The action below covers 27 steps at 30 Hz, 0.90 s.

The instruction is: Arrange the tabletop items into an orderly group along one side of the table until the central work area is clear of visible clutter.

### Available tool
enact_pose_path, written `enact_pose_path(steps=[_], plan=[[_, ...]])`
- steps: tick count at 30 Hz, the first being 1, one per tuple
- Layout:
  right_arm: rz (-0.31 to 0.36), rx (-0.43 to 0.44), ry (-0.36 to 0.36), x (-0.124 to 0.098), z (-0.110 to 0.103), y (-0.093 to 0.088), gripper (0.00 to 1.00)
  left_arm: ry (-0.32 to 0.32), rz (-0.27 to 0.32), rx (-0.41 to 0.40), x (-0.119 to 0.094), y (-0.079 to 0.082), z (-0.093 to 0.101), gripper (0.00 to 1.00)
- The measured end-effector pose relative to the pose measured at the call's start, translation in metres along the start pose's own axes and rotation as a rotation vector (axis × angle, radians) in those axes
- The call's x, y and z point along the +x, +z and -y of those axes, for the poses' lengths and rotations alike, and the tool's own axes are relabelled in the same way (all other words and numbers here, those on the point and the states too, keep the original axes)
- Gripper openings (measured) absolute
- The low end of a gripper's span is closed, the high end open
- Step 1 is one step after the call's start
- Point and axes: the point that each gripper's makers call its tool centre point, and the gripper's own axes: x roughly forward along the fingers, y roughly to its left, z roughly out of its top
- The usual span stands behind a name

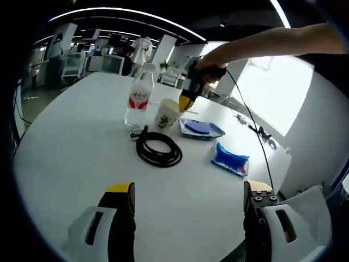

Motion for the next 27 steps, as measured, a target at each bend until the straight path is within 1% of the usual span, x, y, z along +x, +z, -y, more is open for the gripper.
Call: enact_pose_path(steps=[3, 4, 6, 8, 13, 15, 16, 19, 20, 22, 24, 27], plan=[[0.02, -0.014, 0.002, -0.001, -0.003, 0.007, 0.0, 0.003, 0.006, -0.003, 0.0, 0.001, 0.0, 0.81], [0.031, -0.024, 0.002, -0.001, -0.003, 0.011, 0.01, 0.004, 0.006, -0.006, 0.0, 0.001, -0.001, 0.81], [0.031, -0.027, 0.006, -0.001, -0.003, 0.014, 0.03, 0.005, 0.004, -0.006, 0.0, 0.001, -0.001, 0.81], [0.037, -0.037, 0.002, -0.001, -0.003, 0.013, 0.03, 0.004, 0.005, -0.007, 0.0, 0.001, 0.0, 0.81], [0.044, -0.057, -0.016, 0.0, 0.002, 0.017, 0.03, 0.004, 0.006, -0.009, 0.0, 0.001, 0.0, 0.81], [0.047, -0.058, -0.013, -0.001, 0.001, 0.017, 0.03, 0.003, 0.005, -0.008, 0.0, 0.001, 0.0, 0.81], [0.052, -0.063, -0.012, -0.002, -0.001, 0.013, 0.03, 0.002, 0.005, -0.009, 0.0, 0.001, 0.0, 0.81], [0.061, -0.068, -0.014, -0.003, 0.0, 0.013, 0.03, 0.0, 0.004, -0.009, 0.0, 0.0, 0.001, 0.81], [0.063, -0.07, -0.015, -0.004, -0.002, 0.007, 0.03, 0.0, 0.001, -0.01, 0.0, -0.001, 0.001, 0.81], [0.061, -0.075, -0.016, -0.004, -0.003, 0.003, 0.04, -0.001, 0.001, -0.01, 0.0, -0.001, 0.001, 0.81], [0.056, -0.091, -0.027, -0.004, 0.0, 0.005, 0.06, -0.003, 0.002, -0.017, 0.0, -0.001, 0.0, 0.81], [0.072, -0.108, -0.023, -0.005, -0.005, 0.004, 0.07, 0.0, 0.01, -0.037, 0.0, 0.0, -0.002, 0.81]])
